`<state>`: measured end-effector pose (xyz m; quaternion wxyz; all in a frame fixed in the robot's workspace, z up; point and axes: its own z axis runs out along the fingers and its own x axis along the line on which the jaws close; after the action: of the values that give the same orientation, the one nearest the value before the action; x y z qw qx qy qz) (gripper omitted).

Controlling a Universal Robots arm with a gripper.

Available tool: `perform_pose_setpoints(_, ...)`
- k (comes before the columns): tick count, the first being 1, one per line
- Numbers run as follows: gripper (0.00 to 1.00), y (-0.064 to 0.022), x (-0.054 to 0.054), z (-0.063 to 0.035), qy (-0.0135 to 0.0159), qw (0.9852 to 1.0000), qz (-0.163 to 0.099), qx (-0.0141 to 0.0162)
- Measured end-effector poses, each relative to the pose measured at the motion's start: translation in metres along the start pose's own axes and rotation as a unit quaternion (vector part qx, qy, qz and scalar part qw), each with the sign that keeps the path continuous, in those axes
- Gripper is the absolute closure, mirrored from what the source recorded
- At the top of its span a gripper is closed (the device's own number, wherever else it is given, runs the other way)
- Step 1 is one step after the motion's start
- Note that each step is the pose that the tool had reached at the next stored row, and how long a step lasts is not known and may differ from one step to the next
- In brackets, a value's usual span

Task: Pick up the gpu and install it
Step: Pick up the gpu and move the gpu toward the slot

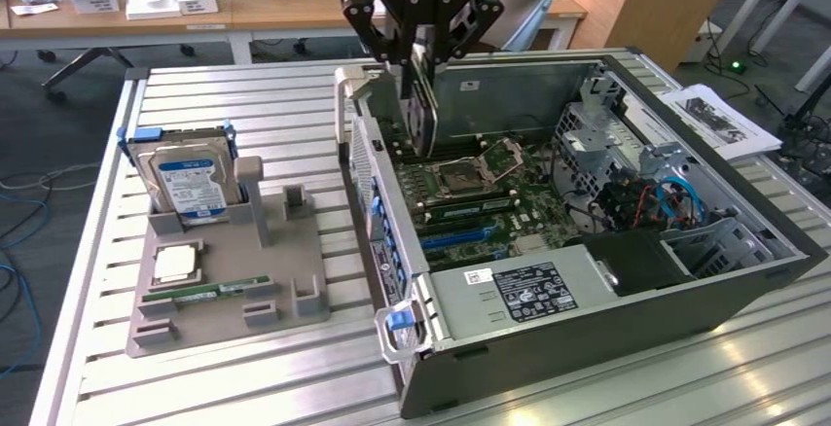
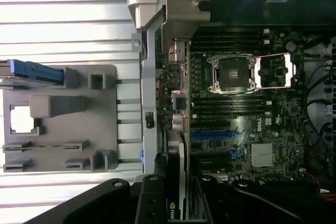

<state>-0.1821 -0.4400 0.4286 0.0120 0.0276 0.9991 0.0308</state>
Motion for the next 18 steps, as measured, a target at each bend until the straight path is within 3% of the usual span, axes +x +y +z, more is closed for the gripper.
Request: perform_pose_setpoints(18, 0.73, 0.0036, -0.047, 0.0013, 0.0001, 1.0, 0.0, -0.0017)
